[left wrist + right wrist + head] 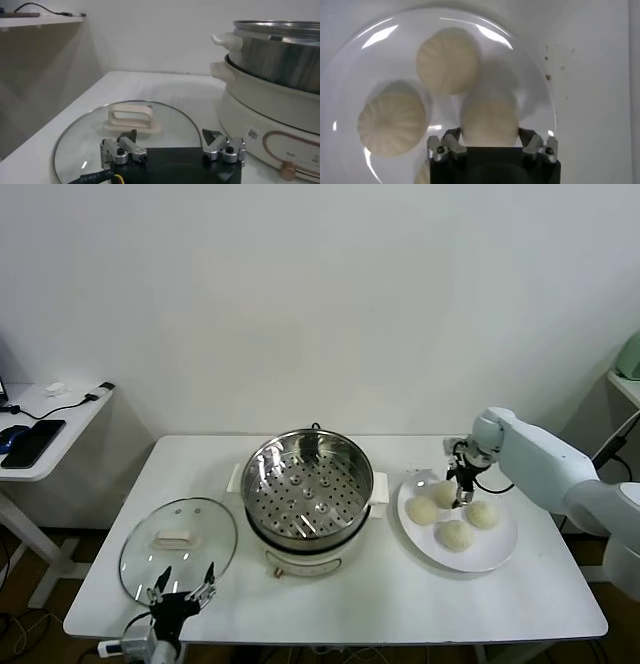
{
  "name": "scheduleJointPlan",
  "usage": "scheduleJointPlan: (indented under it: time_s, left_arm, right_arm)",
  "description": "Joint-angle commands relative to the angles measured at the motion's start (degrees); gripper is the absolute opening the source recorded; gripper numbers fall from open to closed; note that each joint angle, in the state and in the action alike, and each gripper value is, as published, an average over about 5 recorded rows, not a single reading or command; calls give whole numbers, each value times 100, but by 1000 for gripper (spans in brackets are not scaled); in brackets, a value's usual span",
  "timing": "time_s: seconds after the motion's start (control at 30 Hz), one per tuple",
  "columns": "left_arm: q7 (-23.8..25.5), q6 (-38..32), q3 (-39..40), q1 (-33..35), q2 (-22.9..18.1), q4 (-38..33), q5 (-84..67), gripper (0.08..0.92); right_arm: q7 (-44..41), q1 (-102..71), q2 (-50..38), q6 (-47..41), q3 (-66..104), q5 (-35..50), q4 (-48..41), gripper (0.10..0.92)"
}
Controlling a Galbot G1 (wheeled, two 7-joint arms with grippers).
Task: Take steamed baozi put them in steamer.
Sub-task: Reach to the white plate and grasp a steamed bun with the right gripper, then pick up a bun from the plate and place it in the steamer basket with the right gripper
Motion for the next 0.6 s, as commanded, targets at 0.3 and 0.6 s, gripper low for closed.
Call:
scheduleJointPlan:
  time_s: [0.3, 0.6]
  left_arm:
    - [-2, -9, -4, 79, -7, -160, 59, 823]
    - [-5, 3, 35, 125, -11, -307, 87, 823]
  right_arm:
    - [-117, 422, -220, 218, -144, 182, 469, 560]
    - [-256, 3227, -494, 982, -2209, 1499, 2038, 560]
